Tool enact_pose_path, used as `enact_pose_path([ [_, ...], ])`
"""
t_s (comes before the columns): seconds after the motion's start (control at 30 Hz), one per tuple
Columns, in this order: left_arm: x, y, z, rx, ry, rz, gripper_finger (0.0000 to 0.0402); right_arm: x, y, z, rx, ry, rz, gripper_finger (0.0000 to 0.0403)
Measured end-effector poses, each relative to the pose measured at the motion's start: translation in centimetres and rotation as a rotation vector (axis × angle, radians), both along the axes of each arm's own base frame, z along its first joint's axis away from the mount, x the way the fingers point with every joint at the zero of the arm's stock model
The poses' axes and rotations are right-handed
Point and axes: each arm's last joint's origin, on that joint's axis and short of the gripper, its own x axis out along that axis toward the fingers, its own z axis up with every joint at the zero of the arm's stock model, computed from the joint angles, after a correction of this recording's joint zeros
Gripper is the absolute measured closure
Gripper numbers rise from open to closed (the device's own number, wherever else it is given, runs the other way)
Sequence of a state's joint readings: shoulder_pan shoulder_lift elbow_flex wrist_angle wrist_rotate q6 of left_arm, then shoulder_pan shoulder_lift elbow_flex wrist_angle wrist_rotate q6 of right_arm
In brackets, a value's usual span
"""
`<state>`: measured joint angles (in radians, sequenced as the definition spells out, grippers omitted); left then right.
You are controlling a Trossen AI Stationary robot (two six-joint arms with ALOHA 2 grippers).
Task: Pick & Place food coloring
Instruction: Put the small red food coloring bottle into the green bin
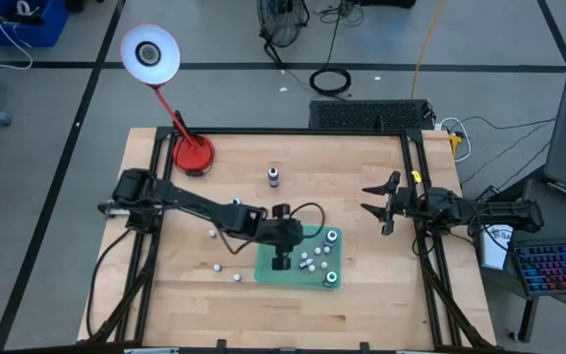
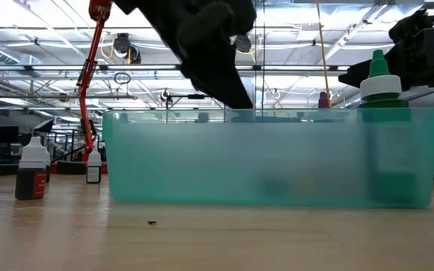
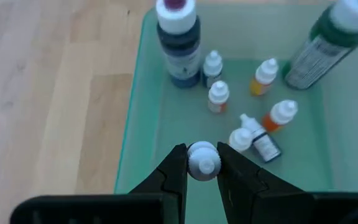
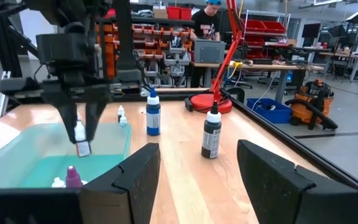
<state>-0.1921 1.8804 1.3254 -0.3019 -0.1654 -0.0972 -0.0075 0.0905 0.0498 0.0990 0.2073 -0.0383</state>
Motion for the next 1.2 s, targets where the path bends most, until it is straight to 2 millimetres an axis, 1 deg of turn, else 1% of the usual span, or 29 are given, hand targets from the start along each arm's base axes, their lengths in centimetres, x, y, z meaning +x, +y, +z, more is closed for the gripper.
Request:
enact_pose_path([
  [0.23, 2.3, 0.3, -1.6, 0.027, 0.071, -0.029, 0.0336, 0.0, 0.0, 0.0, 0.0, 0.001, 0.0, 0.0198],
  [0.37, 3.0, 0.2, -2.7, 0.005, 0.091, -0.051, 0.0336, 0.0, 0.0, 0.0, 0.0, 0.005, 0.0, 0.0201],
  [0.43, 3.0, 0.1, -3.2, 0.002, 0.109, -0.048, 0.0336, 0.0, 0.0, 0.0, 0.0, 0.005, 0.0, 0.0201],
  [0.73, 2.8, 0.2, -3.4, -0.008, 0.126, -0.032, 0.0336, 0.0, 0.0, -0.1, 0.0, 0.008, 0.0, 0.02],
  [0.9, 2.9, 0.2, -4.9, -0.011, 0.171, -0.028, 0.0336, 0.0, 0.0, -0.1, 0.0, 0.007, 0.0, 0.02],
  [1.1, 3.3, 0.2, -5.6, -0.019, 0.162, -0.028, 0.0335, 0.1, 0.0, -0.1, 0.0, 0.012, 0.0, 0.0199],
  [1.2, 3.3, 0.2, -5.6, -0.02, 0.165, -0.026, 0.0315, 0.1, 0.0, -0.1, 0.0, 0.015, 0.0, 0.0201],
])
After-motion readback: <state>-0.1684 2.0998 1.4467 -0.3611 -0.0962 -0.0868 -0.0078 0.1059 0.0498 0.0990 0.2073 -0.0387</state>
